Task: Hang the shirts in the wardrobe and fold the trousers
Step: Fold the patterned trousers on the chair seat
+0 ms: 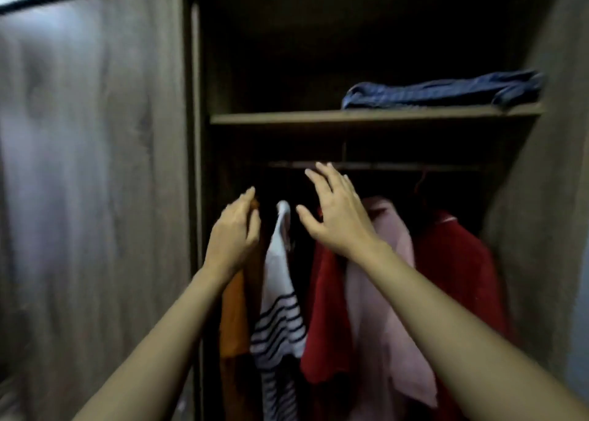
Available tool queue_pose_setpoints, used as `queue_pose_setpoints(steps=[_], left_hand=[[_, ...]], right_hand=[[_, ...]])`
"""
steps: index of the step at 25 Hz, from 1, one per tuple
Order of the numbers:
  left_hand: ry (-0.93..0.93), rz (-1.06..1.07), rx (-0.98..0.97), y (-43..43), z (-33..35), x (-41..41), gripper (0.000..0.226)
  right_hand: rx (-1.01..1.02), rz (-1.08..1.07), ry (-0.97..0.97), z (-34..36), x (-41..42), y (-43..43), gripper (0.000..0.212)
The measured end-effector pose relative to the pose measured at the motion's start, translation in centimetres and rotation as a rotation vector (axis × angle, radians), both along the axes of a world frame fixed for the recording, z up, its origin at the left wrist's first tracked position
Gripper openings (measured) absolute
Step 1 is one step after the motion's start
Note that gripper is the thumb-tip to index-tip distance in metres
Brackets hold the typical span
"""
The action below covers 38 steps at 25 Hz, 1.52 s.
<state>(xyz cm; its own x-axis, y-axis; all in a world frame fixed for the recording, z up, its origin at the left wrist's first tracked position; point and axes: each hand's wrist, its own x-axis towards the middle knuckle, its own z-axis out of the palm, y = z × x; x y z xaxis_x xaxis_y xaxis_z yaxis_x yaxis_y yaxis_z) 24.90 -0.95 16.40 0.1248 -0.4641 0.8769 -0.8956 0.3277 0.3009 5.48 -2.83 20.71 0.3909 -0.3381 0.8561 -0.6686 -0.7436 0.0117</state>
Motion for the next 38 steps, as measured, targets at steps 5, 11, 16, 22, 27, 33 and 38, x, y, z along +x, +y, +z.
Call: queue_pose_setpoints(steps=[5, 11, 16, 22, 27, 33, 38], left_hand=[[0.162, 0.273, 0.429, 10.3, -17.5, 9.0, 0.048], [0.298, 0.455, 0.815, 25.9, -29.7, 17.2, 0.051], [0.381, 0.538, 1.115, 36.5, -38.4, 20.2, 0.055], [0.458, 0.516, 1.362, 43.6, -48.9, 19.1, 0.057], [0.435, 0.416, 1.472, 45.7, -59.3, 17.9, 0.047], [0.237, 0.299, 1.585, 46.4, -71.2, 15.3, 0.025], [0.145, 0.562, 1.489, 46.3, -74.0, 14.7, 0.031]], right_hand=[[0.294, 0.16, 0.2, -15.7, 9.8, 4.5, 0.065], [0.595, 0.338, 0.471, -29.7, 18.4, 14.3, 0.064], [0.711, 0.379, 0.585, -40.3, 21.4, 20.2, 0.06], [0.906, 0.413, 0.908, -54.1, 21.2, 26.7, 0.055], [0.944, 0.489, 1.125, -64.1, 22.7, 28.2, 0.055], [0.97, 0.5, 1.376, -73.7, 23.3, 27.3, 0.056], [0.977, 0.444, 1.402, -77.4, 23.3, 27.6, 0.076]])
